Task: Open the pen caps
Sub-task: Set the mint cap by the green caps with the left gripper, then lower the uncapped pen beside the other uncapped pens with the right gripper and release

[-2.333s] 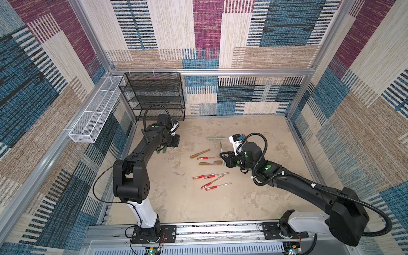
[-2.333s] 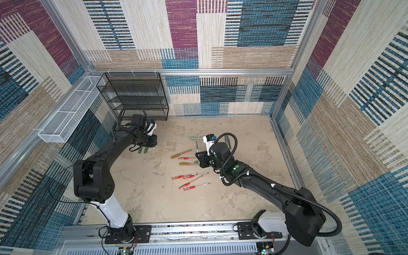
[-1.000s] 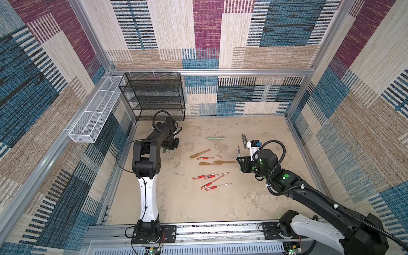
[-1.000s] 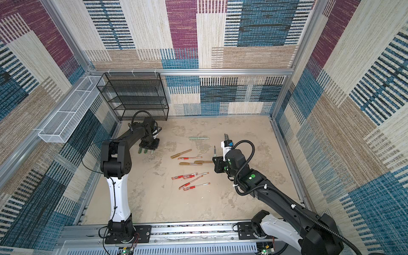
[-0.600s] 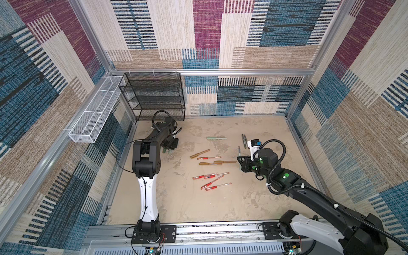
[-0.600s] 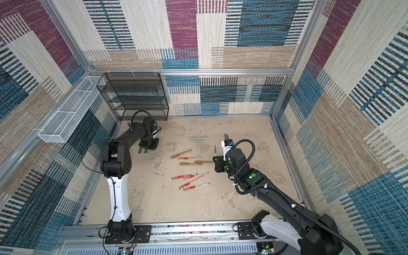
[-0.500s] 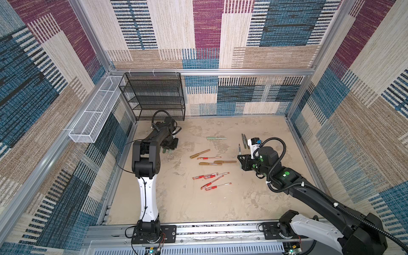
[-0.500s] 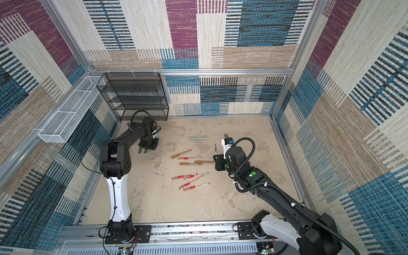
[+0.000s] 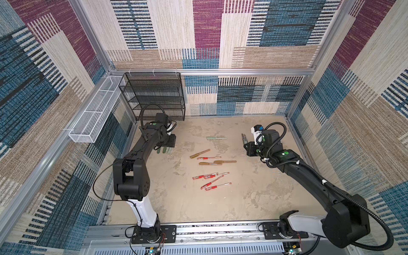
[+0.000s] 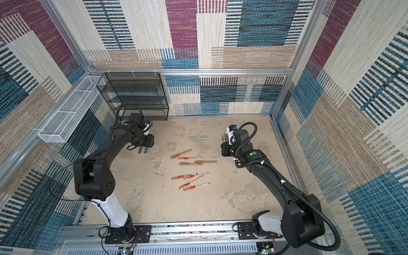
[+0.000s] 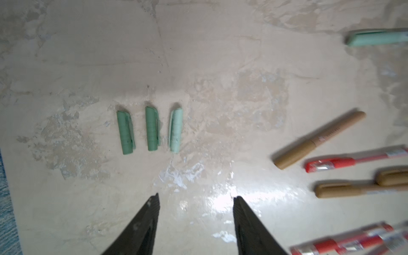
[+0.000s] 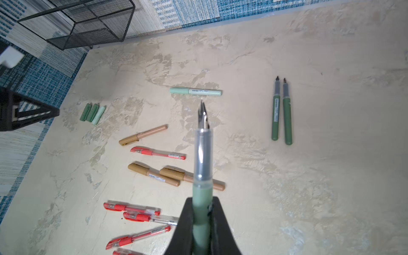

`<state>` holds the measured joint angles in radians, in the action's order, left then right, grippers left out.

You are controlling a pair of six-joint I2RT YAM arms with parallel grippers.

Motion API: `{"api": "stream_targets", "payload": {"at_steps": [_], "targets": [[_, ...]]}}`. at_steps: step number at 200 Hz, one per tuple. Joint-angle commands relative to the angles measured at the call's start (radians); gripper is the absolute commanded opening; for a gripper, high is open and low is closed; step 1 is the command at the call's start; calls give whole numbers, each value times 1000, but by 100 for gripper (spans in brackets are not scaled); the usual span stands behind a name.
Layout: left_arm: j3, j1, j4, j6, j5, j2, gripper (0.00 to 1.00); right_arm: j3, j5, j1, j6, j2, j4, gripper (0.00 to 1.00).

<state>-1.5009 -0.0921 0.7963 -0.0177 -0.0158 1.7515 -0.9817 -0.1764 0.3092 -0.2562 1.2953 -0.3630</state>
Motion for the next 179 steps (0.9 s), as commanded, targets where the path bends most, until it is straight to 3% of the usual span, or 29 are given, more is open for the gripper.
{"api": "stream_targets", "payload": {"at_steps": [1, 52, 90, 130, 179], "targets": [[87, 2, -87, 7, -54, -108, 67, -53, -30, -40, 61, 48, -30, 0], [327, 1, -243, -22, -110, -382, 82, -175, -39, -136, 156, 205, -65, 0], [433, 13, -318, -22, -156, -508, 88, -266, -3, -184, 231, 322, -107, 0], [509, 89, -378, 58, -268, -571, 95, -332, 45, -221, 288, 442, -109, 0], [530, 129, -403, 68, -268, -593, 97, -418, 25, -248, 284, 602, -108, 0]]}}
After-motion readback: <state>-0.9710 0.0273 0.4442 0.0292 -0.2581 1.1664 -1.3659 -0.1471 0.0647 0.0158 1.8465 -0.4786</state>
